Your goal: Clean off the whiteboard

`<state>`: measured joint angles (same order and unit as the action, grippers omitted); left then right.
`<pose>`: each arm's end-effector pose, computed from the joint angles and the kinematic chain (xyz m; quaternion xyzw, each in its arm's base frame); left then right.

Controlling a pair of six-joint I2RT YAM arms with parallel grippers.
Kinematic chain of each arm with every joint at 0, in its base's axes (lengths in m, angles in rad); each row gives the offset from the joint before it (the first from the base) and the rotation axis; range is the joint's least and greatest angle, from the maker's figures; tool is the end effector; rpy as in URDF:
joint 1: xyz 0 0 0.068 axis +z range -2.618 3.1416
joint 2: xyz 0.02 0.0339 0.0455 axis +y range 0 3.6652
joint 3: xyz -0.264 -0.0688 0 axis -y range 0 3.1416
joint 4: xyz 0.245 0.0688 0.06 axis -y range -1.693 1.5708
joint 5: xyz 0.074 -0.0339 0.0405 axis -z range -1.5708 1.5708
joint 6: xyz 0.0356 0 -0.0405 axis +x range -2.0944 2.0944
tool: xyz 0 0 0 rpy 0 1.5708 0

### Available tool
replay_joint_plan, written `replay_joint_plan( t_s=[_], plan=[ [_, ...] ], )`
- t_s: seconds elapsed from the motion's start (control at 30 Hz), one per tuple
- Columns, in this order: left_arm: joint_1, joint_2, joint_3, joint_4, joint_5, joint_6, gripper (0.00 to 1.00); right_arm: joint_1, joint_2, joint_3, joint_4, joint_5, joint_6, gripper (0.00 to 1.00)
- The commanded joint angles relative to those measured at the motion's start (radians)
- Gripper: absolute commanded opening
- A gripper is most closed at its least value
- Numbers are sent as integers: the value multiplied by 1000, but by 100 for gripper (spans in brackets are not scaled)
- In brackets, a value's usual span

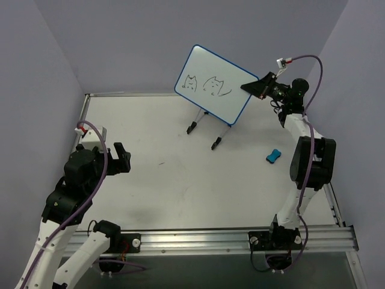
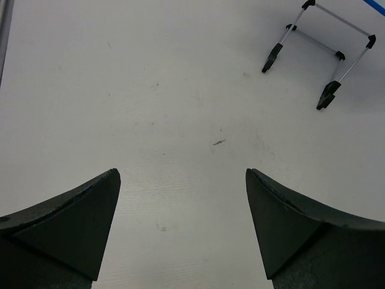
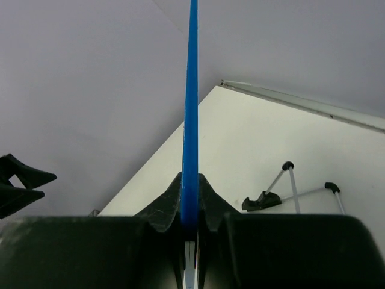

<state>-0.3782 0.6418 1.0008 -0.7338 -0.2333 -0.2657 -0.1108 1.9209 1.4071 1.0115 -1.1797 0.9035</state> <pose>0.1126 -0.0359 0.3740 -0.0193 0.8232 -0.0857 0.5609 0.4314 -0.0149 0.3351 -0.2116 0.6035 0.5380 0.5491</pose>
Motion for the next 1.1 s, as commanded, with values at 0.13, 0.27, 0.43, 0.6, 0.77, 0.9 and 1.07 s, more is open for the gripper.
replay_joint_plan(
  t_s=[0.13, 0.27, 0.43, 0.6, 0.77, 0.9, 1.07],
  plan=[
    [4, 155, 356, 82, 205, -40, 94, 82, -226, -3, -369, 98, -261, 0],
    [9, 395, 643, 93, 305, 12, 94, 91, -287, -126, -134, 54, -80, 0],
    [284, 682, 867, 139, 748, -27, 94, 86, -411, -178, -348, 84, -215, 0],
    [426, 827, 831, 445, 1251, -204, 94, 103, -514, -191, -470, 101, -296, 0],
    [426, 895, 740, 844, 1483, -404, 94, 131, -550, -191, -475, 98, -291, 0],
    [414, 961, 690, 1149, 1552, -625, 94, 174, -576, -188, -432, 84, -247, 0],
    [403, 981, 683, 1139, 1574, -607, 94, 212, -605, -174, -384, 60, -212, 0]
  ],
)
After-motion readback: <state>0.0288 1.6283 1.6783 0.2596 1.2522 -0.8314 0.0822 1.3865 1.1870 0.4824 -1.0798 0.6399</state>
